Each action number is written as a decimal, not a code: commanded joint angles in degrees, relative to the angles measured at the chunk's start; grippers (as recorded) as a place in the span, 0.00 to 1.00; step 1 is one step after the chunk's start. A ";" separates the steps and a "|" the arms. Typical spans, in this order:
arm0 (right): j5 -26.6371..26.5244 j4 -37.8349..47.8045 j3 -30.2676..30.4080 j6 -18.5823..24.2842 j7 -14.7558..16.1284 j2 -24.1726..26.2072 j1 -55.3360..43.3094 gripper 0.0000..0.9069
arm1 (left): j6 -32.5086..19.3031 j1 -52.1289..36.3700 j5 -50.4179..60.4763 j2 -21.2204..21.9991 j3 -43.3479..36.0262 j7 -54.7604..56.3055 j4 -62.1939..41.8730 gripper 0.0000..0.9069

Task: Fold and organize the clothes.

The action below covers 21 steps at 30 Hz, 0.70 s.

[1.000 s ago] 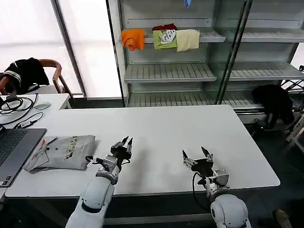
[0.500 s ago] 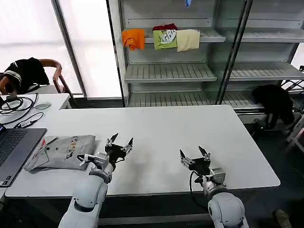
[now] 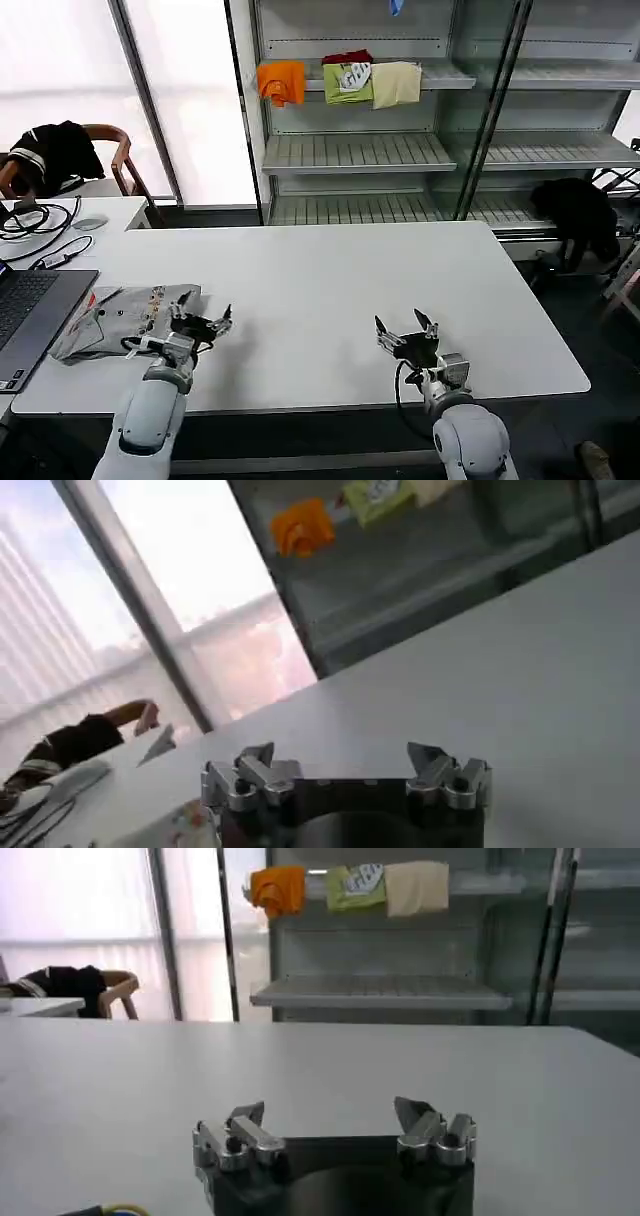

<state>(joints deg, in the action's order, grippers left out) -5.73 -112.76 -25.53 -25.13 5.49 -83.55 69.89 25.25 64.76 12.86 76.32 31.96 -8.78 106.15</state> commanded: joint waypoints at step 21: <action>0.40 -0.42 0.03 -0.13 0.05 -0.18 -0.08 1.00 | 0.92 2.75 6.88 -0.48 4.78 -0.24 -1.98 0.01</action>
<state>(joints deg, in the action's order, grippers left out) -5.31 -113.18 -25.58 -25.30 5.56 -83.70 69.91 25.57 67.07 18.49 75.89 35.95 -8.44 104.39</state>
